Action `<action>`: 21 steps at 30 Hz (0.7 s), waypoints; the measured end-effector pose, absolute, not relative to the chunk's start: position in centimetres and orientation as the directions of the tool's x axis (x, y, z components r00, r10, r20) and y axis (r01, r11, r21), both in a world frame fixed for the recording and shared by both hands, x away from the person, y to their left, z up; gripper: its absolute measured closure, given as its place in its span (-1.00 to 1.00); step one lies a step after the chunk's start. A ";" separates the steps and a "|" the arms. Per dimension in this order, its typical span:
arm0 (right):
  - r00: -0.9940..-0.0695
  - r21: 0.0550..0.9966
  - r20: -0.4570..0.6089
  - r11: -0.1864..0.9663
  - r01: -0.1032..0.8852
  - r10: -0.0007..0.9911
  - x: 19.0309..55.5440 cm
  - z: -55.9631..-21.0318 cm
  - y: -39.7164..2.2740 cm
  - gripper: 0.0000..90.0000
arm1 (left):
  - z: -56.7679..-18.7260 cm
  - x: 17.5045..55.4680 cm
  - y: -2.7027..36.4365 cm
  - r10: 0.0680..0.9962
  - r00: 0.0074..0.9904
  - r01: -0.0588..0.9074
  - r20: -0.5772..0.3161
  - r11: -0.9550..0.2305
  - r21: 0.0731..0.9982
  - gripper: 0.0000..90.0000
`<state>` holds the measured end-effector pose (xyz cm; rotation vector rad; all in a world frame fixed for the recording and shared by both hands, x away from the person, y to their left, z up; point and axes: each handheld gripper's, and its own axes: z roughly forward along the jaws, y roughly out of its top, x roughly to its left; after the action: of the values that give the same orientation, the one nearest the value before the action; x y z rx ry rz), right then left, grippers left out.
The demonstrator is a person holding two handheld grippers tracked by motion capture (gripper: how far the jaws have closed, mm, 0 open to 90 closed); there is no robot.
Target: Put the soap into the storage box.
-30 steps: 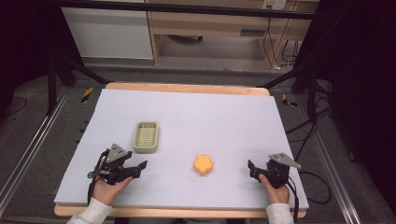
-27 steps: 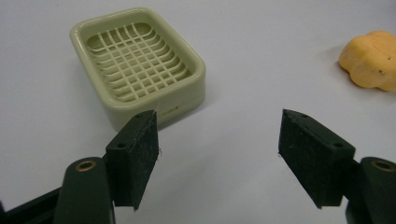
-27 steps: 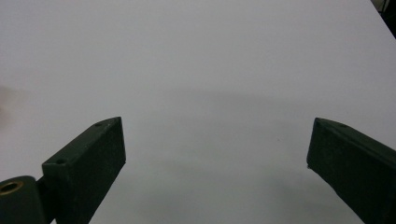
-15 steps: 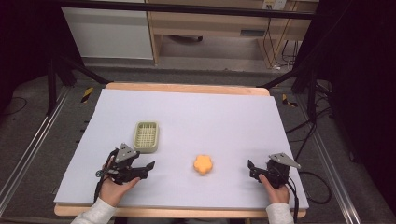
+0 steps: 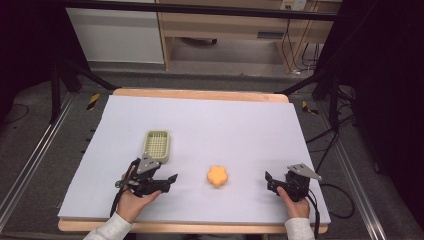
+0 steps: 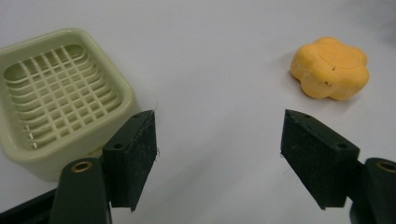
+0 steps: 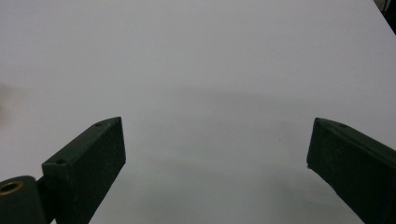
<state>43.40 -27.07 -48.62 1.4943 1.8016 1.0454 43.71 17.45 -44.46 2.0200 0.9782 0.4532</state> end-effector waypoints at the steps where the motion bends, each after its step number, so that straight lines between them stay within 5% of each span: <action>1: -0.213 0.846 0.052 0.070 0.529 0.976 43.4 -48.6 -27.1 -0.89 | -44.5 43.7 17.2 0.770 0.637 0.475 -0.033 -0.358 0.804 -0.41; 21: -0.211 0.844 0.056 0.067 0.533 0.976 43.4 -48.6 -27.1 -0.89 | -44.2 44.1 13.6 0.724 0.689 0.457 -0.030 -0.402 0.794 -0.41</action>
<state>43.42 -27.07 -48.62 1.4998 1.8009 1.0455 44.07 13.60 -44.21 2.0666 0.9037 0.4080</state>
